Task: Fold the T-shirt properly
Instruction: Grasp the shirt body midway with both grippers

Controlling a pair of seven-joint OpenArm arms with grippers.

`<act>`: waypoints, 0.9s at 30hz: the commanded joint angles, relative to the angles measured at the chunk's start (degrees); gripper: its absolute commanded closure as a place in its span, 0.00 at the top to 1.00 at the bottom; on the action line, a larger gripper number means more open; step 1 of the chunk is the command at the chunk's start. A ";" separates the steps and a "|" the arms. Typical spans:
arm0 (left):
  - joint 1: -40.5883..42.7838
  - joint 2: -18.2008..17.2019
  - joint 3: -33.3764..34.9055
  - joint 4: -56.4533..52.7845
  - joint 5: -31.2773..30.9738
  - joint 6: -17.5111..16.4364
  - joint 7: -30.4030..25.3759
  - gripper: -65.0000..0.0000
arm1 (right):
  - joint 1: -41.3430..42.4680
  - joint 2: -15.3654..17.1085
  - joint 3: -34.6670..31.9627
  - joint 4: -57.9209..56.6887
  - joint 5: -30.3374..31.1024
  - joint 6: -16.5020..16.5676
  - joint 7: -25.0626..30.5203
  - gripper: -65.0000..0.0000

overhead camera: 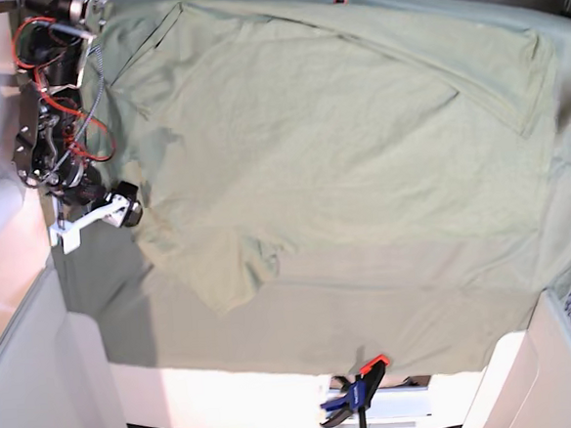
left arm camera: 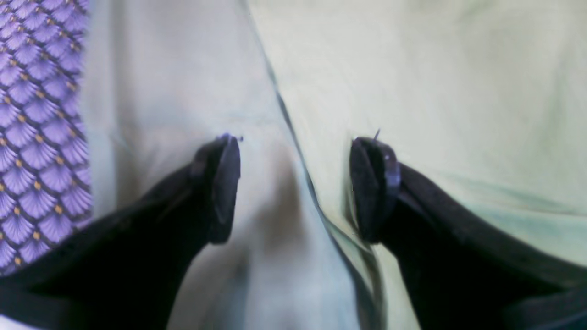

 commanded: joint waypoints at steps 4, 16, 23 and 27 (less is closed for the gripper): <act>-11.39 -1.44 7.17 -9.46 2.62 1.95 -4.66 0.64 | 1.51 -0.74 -1.66 1.44 0.39 0.28 -1.09 0.63; -43.56 4.13 23.76 -46.90 6.38 4.39 -9.35 0.64 | 1.36 -1.64 -1.70 1.46 0.42 0.26 -1.60 0.63; -44.72 8.79 24.74 -49.46 11.56 8.96 -10.78 0.64 | 1.36 -1.62 -1.68 1.46 0.39 0.26 -1.62 0.63; -44.74 9.16 24.72 -49.44 12.26 8.96 -11.08 0.64 | 1.36 -1.66 -1.70 1.46 0.42 0.26 -1.60 0.63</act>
